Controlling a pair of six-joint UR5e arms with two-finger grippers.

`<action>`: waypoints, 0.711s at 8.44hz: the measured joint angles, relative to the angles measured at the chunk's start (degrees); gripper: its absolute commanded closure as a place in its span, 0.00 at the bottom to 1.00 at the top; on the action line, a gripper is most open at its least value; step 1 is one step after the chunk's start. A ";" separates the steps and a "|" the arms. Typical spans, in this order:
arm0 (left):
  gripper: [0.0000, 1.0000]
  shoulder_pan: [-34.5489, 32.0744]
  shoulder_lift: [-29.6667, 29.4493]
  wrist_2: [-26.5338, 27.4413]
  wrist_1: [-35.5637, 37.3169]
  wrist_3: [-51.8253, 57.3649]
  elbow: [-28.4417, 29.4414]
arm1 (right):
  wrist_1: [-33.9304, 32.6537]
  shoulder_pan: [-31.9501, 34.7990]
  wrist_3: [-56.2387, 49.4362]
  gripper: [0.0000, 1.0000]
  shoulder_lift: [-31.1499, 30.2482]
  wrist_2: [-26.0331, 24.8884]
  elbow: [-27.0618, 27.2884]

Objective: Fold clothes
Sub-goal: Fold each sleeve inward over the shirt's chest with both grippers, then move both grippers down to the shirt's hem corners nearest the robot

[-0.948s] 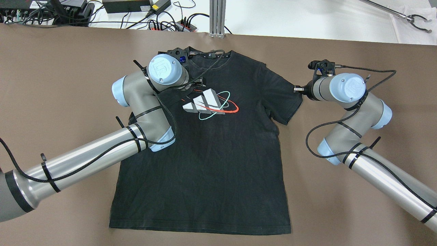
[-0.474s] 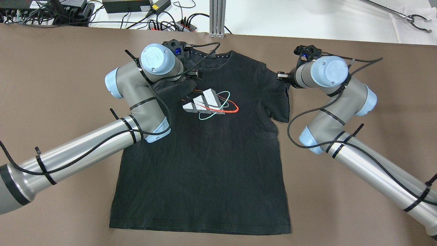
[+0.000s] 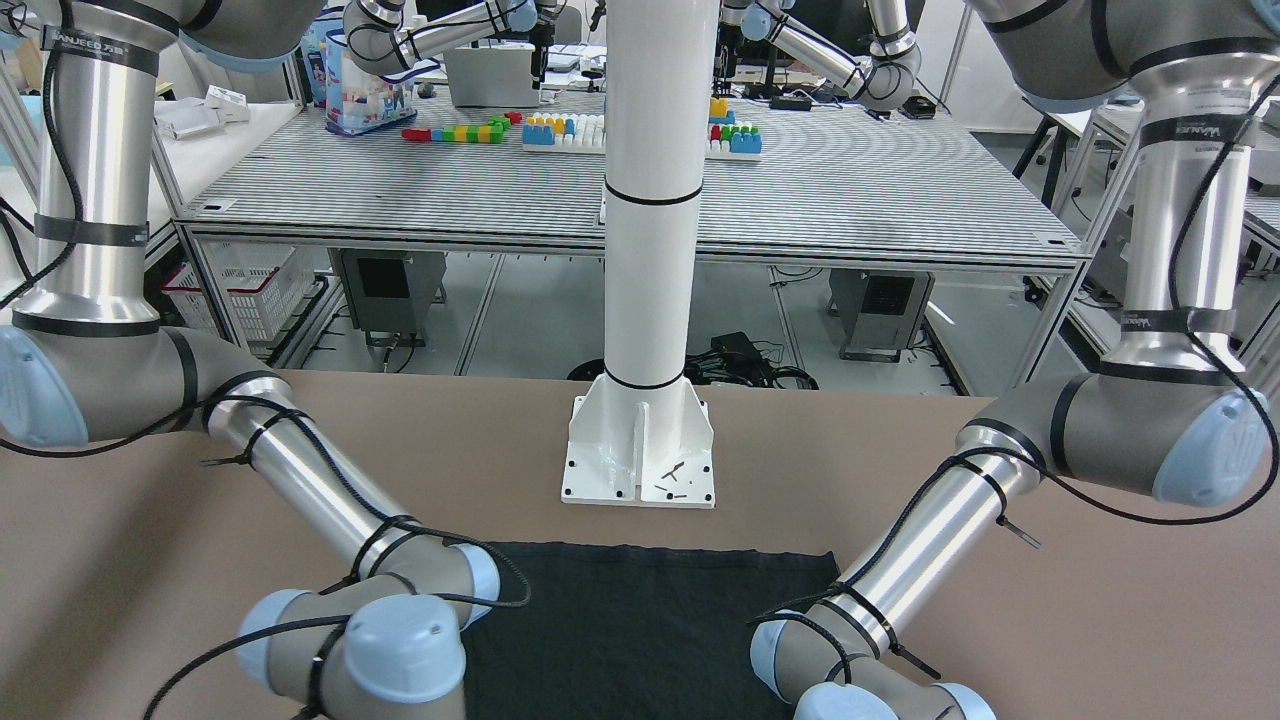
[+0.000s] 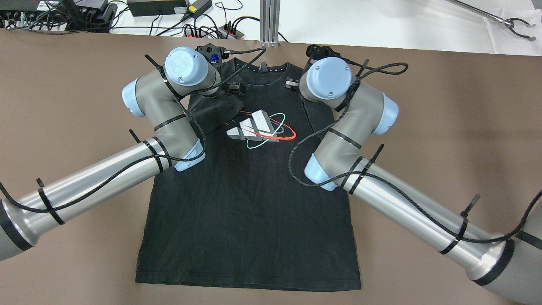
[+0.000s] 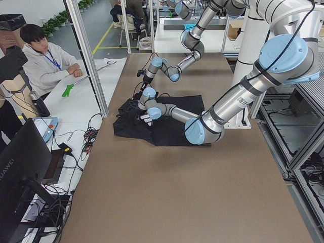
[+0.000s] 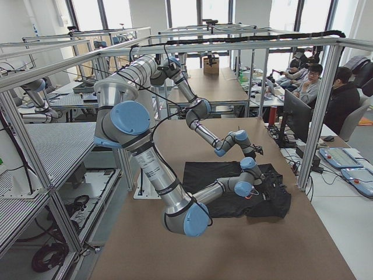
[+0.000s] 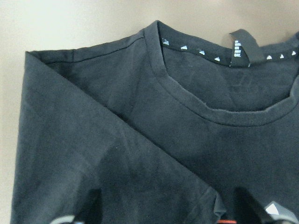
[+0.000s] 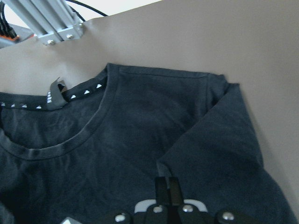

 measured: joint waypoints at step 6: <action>0.00 -0.50 0.59 -0.35 -1.02 -0.06 -1.53 | -1.06 -6.70 -1.80 0.05 3.02 -10.35 -3.18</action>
